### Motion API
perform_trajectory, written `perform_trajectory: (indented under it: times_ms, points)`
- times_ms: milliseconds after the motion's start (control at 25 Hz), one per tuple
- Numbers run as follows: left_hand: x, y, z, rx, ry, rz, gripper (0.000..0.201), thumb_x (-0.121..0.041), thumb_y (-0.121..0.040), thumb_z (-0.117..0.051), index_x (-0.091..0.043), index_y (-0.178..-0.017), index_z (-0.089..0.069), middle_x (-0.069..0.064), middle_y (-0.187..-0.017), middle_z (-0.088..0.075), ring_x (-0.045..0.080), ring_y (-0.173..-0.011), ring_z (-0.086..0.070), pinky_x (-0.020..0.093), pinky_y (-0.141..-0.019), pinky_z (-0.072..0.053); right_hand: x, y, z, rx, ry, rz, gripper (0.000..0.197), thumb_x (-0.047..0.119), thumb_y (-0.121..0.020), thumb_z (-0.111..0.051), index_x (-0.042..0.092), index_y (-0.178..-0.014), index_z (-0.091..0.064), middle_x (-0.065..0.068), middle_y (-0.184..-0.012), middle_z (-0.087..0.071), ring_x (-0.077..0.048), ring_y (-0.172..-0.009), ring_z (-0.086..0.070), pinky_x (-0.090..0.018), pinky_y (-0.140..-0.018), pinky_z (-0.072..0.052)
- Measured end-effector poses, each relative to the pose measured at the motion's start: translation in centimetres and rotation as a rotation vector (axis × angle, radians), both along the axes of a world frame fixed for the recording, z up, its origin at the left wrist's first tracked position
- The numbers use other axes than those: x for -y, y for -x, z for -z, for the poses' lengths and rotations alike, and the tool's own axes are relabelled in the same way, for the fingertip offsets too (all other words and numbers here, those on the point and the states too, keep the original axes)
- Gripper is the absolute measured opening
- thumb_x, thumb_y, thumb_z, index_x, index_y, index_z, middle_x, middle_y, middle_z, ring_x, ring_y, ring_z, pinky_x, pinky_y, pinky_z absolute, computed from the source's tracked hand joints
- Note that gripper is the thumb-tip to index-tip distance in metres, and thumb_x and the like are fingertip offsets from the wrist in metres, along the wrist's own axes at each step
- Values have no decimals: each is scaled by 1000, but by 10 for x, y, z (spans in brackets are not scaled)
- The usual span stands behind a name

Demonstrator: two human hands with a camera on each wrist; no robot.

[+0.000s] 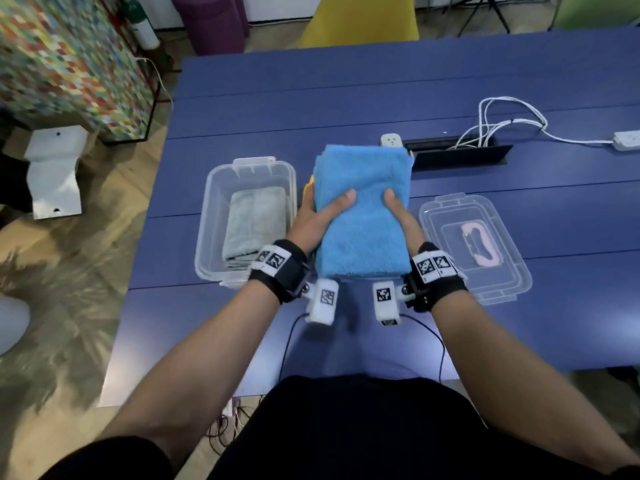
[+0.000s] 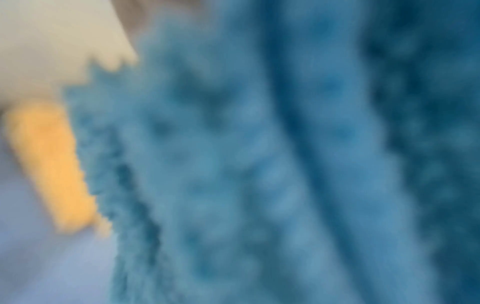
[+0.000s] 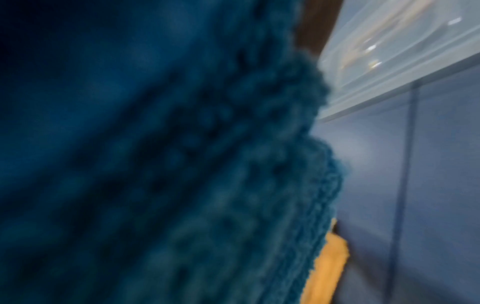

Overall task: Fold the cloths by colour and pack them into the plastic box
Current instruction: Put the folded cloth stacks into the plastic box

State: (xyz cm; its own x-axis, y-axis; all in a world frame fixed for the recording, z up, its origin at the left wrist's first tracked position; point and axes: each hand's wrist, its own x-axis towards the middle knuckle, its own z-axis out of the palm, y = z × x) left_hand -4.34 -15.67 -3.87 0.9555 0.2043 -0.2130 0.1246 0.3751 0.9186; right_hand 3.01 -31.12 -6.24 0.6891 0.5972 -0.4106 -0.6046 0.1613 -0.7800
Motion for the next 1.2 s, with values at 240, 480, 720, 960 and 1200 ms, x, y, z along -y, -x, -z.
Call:
perform_trajectory:
  times_ms: [240,480,720,960,1200]
  points:
    - [-126,26,-25,-86,-87,-110,59,-47,-89,-65,-10,-134,-54,13,-127,-65,33,-116,-62,55,-102,-46,-122,6,-35,254,302,31,70,60,-75,-71,19,-124,-43,7,-108,-63,-7,-88,-66,-26,-74,-55]
    - [-181,43,-36,-293,-54,-28,45,-34,-102,-45,-8,-138,-50,9,-121,-68,20,-99,-70,32,-83,-58,-198,7,-17,260,472,-85,82,65,-78,-63,17,-140,-42,0,-130,-57,-22,-109,-61,-31,-85,-49]
    - [-183,23,-15,-374,-315,-154,34,-15,-103,-43,-14,-137,-35,1,-127,-52,-9,-55,-58,2,-46,-42,-226,-2,-8,302,557,-106,57,40,-94,-55,18,-143,-36,-7,-128,-59,-26,-104,-61,-33,-82,-48]
    - [-201,20,23,-481,-759,-103,63,-23,-97,-54,-20,-150,-22,9,-138,-55,26,-112,-58,33,-94,-48,-232,11,-8,482,774,-55,62,17,-93,-54,22,-147,-24,-13,-134,-52,-29,-103,-60,-34,-72,-46]
    - [-221,19,32,-318,-1389,-174,42,-33,-85,-71,-19,-123,-59,5,-136,-48,30,-123,-45,37,-98,-39,-214,3,-5,1315,882,-307,49,30,-84,-63,23,-132,-54,-2,-143,-44,-21,-135,-36,-41,-111,-33]
